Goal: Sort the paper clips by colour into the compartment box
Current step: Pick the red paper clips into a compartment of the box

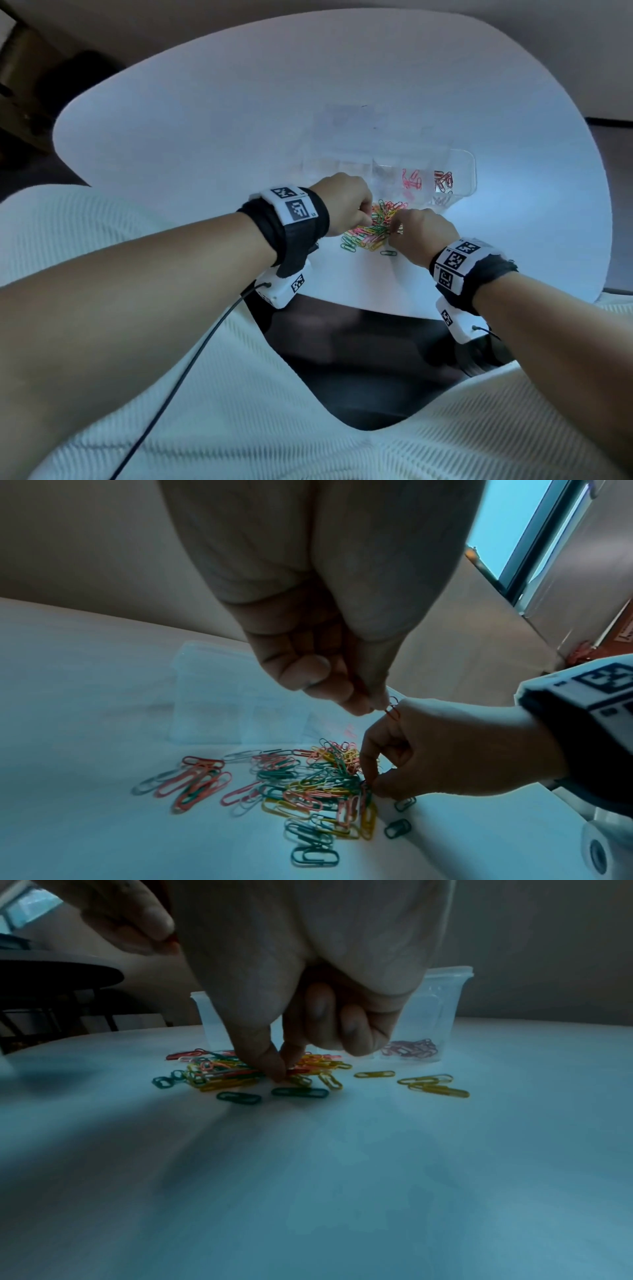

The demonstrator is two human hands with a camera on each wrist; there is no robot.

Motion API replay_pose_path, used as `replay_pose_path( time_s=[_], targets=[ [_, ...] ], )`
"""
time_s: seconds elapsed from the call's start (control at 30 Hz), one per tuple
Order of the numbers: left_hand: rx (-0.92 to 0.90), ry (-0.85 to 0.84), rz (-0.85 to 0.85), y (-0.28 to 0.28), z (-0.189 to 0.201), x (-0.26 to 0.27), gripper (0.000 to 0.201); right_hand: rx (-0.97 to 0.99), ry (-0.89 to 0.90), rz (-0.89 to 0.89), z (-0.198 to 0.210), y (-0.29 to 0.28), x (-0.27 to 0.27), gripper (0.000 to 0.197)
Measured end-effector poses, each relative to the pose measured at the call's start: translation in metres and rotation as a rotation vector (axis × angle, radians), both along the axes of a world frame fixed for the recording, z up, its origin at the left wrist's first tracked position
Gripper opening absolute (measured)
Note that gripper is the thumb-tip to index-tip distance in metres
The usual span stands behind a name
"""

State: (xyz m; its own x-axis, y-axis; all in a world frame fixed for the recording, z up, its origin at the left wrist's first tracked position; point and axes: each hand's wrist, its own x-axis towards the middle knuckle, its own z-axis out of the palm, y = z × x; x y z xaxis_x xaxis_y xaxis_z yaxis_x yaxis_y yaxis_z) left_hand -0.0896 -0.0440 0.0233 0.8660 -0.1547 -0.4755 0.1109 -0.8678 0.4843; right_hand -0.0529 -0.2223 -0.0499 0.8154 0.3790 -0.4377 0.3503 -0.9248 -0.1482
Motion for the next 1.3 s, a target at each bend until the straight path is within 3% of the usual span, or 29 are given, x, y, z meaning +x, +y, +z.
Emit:
replay_pose_path(
  time_s=[0.53,0.83,1.1,1.3],
  targets=[
    [-0.003,-0.014,0.021,-0.012,-0.007,0.014,0.015,-0.03,-0.079,-0.027,0.005,-0.001,-0.004,0.03],
    [-0.009,-0.029,0.044,-0.017,-0.009,0.017,0.018,0.299,0.021,-0.269,0.003,-0.015,-0.001,0.019],
    [-0.024,-0.023,0.062,-0.023,-0.011,0.019,0.015,0.468,0.143,-0.351,-0.002,-0.025,0.004,0.035],
    [-0.046,-0.028,0.071,-0.027,-0.009,0.022,0.015,0.578,0.165,-0.346,0.003,-0.028,0.009,0.017]
  ],
)
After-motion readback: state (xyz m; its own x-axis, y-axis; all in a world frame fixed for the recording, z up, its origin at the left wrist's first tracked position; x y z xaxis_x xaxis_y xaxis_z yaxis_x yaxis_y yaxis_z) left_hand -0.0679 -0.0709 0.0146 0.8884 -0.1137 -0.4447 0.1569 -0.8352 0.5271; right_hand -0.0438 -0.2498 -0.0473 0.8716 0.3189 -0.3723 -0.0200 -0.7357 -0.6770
